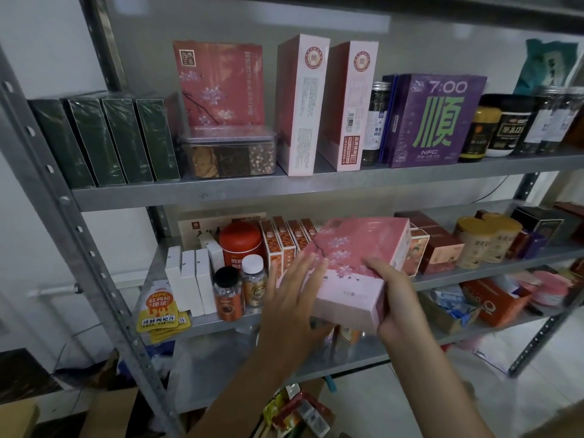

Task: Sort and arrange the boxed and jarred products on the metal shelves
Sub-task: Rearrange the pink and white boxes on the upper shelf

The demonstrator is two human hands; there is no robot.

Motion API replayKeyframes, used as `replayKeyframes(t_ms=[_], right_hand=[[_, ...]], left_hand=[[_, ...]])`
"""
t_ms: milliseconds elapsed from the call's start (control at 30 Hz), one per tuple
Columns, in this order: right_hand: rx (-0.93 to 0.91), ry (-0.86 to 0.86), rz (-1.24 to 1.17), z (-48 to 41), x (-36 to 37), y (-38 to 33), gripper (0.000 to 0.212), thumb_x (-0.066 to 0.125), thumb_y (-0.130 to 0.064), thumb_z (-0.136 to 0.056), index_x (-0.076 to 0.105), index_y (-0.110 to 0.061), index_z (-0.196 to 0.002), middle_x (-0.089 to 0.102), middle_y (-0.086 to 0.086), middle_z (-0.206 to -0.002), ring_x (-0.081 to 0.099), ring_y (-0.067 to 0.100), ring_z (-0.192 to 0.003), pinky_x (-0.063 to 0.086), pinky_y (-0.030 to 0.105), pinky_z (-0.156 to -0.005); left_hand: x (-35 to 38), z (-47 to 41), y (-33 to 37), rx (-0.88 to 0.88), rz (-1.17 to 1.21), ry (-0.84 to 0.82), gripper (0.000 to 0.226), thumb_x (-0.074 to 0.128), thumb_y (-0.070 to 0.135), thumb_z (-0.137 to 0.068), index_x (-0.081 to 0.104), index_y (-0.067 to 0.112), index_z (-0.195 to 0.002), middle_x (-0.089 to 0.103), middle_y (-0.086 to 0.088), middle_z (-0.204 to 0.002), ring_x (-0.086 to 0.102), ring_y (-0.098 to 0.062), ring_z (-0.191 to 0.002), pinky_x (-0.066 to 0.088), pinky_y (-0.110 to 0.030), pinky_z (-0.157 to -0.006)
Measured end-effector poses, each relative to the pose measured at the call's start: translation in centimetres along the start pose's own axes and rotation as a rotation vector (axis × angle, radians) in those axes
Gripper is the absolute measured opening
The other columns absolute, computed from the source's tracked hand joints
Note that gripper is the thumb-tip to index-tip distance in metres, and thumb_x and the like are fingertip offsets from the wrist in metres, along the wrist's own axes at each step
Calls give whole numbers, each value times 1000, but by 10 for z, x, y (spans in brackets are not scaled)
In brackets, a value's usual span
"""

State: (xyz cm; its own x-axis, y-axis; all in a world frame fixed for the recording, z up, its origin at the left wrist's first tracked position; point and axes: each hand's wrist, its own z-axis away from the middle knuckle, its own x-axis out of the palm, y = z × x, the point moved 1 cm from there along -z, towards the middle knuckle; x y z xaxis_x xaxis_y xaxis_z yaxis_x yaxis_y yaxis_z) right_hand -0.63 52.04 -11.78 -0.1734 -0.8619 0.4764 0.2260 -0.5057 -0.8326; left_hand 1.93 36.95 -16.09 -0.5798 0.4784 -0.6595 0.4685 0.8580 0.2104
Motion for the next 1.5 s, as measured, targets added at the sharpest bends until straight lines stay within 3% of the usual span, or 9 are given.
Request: replayKeyframes(t_ms=[200,367,533,700,933,1067,1167,1333,1500], right_hand=[[-26,-16,39,6,-2,1,40,48,-53,-95,63,-20,-111,76,11,-97,73,29,-88,56,44,-77],[-276,303,124,-8,-20,-16,55,27,-63,-97,57,-24,-122,64,-14,-98,57,8,-99,35,29,-97],[-403,265,148,-23,-30,-47,95,22,-83,-72,56,-17,-131,64,5,-127,57,24,-122,33,47,-114],[-479,302,186,-29,-19,-68,60,27,-78,-86,62,-30,-90,72,-9,-89,67,9,-92,45,41,-104],[-651,385,467,-27,-3,-76,88,12,-87,-68,62,-15,-63,68,0,-67,65,17,-74,50,37,-80],[-712,242,674,-19,9,-80,99,11,-76,-88,65,6,-86,68,8,-73,65,17,-73,43,30,-67],[-760,116,790,-5,12,-89,50,29,-58,-99,66,-25,-107,65,-12,-94,56,-15,-78,35,20,-67],[-955,100,704,30,2,-73,59,61,-54,-82,48,-35,-136,55,-18,-130,56,1,-114,51,30,-92],[-919,-97,497,58,27,-31,107,79,-40,-72,1,-65,-140,35,-46,-128,56,-9,-110,52,9,-76]], left_hand=[[-2,-2,3,-64,166,77,72,88,34,-65,63,1,-124,63,-14,-127,61,-29,-118,49,-53,-95],[-16,2,9,-310,495,20,69,87,24,-64,55,17,-124,61,4,-120,60,-13,-109,51,-14,-86],[-24,-2,11,-475,722,-158,58,84,26,-68,52,29,-117,61,10,-125,61,-3,-107,56,-29,-90],[-24,-5,6,-597,1057,-235,63,84,26,-63,54,19,-118,71,9,-109,67,-18,-108,60,-29,-75],[-34,-16,-10,-568,1284,-47,85,90,37,-54,45,28,-126,70,6,-110,70,-21,-101,59,-30,-71],[-35,-22,-18,-672,1181,81,65,84,50,-55,54,29,-110,74,5,-94,73,-18,-83,58,-26,-62],[-35,-27,-28,-808,1213,137,52,77,54,-57,61,28,-100,73,1,-77,73,-16,-68,58,-29,-51],[-27,-34,-39,-1135,1367,82,42,62,58,-71,65,23,-94,76,-4,-88,72,-26,-84,57,-48,-79],[-21,-40,-21,-1113,1785,-120,72,63,60,-76,55,19,-134,61,-14,-133,57,-35,-123,36,-57,-110]])
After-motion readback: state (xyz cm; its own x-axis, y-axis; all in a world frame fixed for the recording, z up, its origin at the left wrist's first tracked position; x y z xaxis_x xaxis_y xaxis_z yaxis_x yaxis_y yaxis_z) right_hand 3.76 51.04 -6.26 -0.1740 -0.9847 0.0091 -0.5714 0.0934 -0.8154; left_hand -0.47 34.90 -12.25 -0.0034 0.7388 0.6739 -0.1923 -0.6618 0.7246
